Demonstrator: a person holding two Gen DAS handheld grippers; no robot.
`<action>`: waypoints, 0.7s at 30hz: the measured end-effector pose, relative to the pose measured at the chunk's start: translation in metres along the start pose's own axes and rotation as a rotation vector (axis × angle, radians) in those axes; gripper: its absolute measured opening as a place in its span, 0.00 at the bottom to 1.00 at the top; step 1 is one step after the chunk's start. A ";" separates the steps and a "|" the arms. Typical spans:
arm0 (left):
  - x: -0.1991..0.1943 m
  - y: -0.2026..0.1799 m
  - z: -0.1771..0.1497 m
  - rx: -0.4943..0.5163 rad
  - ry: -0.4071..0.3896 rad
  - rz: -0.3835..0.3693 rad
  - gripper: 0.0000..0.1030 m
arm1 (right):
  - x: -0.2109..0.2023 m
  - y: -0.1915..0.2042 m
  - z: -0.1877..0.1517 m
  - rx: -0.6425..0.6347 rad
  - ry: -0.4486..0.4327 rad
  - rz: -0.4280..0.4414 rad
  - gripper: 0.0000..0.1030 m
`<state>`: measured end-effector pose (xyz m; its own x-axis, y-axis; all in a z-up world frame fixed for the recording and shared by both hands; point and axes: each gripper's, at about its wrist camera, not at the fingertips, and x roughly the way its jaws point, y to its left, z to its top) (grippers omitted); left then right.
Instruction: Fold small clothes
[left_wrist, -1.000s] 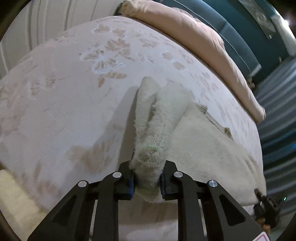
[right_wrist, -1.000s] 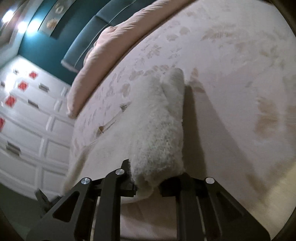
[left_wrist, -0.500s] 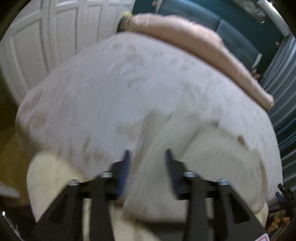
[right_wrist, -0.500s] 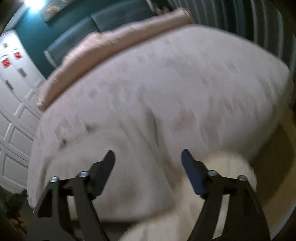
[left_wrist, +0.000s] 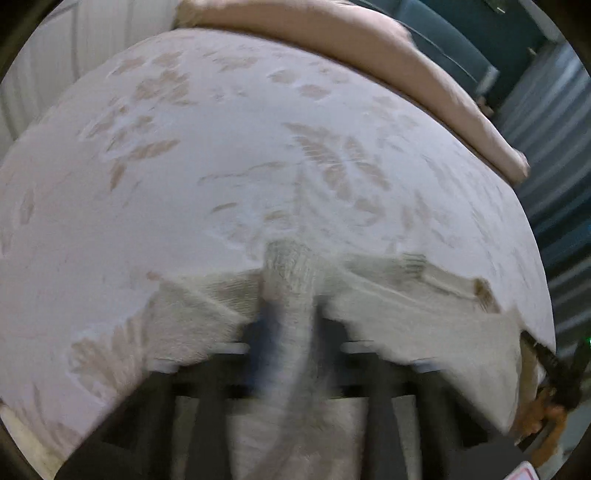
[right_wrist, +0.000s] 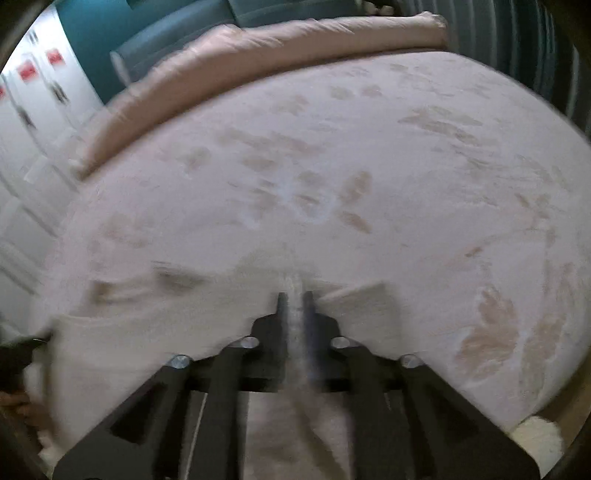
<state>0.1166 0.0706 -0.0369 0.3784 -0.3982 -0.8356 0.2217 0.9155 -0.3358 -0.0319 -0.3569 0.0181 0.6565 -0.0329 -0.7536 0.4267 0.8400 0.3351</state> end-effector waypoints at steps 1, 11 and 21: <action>-0.012 -0.004 0.001 0.007 -0.042 -0.014 0.08 | -0.022 -0.001 0.004 0.035 -0.073 0.090 0.06; 0.010 -0.006 0.017 0.029 -0.050 0.111 0.07 | 0.011 -0.041 0.014 0.083 0.001 -0.079 0.06; 0.039 0.002 0.001 -0.009 -0.030 0.172 0.15 | 0.028 -0.043 -0.003 0.082 0.038 -0.138 0.10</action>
<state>0.1327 0.0570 -0.0696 0.4366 -0.2366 -0.8680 0.1437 0.9707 -0.1924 -0.0334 -0.3921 -0.0192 0.5648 -0.1236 -0.8159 0.5620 0.7816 0.2706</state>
